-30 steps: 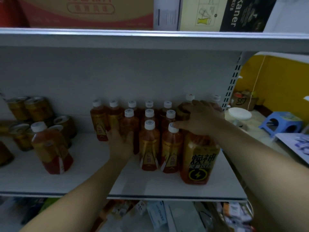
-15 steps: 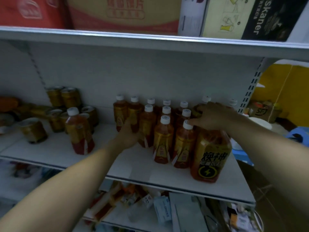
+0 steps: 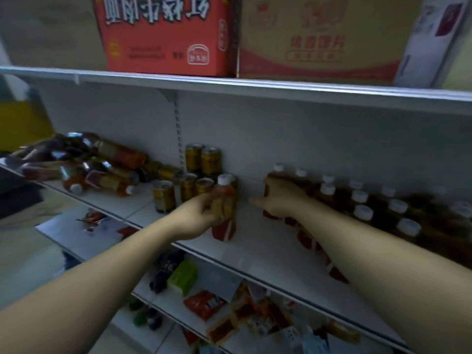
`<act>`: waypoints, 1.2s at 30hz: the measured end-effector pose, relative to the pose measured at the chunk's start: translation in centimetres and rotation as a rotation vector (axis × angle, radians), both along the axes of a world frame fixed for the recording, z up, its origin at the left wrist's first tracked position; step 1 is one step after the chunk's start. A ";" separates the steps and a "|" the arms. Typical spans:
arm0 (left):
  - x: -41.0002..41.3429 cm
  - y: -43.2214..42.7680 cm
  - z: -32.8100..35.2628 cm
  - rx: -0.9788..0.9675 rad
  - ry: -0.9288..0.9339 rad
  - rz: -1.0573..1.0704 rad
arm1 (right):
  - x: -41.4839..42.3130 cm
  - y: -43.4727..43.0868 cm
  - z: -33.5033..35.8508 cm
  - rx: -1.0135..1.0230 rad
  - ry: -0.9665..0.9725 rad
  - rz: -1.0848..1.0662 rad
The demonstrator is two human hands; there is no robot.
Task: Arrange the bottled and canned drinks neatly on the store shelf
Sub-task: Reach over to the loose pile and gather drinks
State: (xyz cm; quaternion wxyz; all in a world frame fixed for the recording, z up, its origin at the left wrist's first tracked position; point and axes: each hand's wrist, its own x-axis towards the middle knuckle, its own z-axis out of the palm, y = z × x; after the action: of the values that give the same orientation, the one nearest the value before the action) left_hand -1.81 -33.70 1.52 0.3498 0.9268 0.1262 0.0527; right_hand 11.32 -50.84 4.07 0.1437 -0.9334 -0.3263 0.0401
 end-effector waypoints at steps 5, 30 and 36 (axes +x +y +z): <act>-1.2 8.8 -0.4 0.044 0.012 0.064 | -1.1 8.0 -2.9 0.304 0.214 -0.107; 7.4 18.5 -7.5 -0.023 -0.044 0.305 | -1.1 9.8 -10.0 0.725 0.184 -0.285; 7.9 12.8 -8.8 -0.023 -0.145 0.068 | -1.4 6.3 -10.0 0.722 0.171 -0.369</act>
State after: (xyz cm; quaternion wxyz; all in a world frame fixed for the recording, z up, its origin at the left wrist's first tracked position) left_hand 6.11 -20.89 -7.31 0.3667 0.9116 0.1324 0.1303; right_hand 9.88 -44.53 -5.91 0.4934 -0.8591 -0.1334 -0.0260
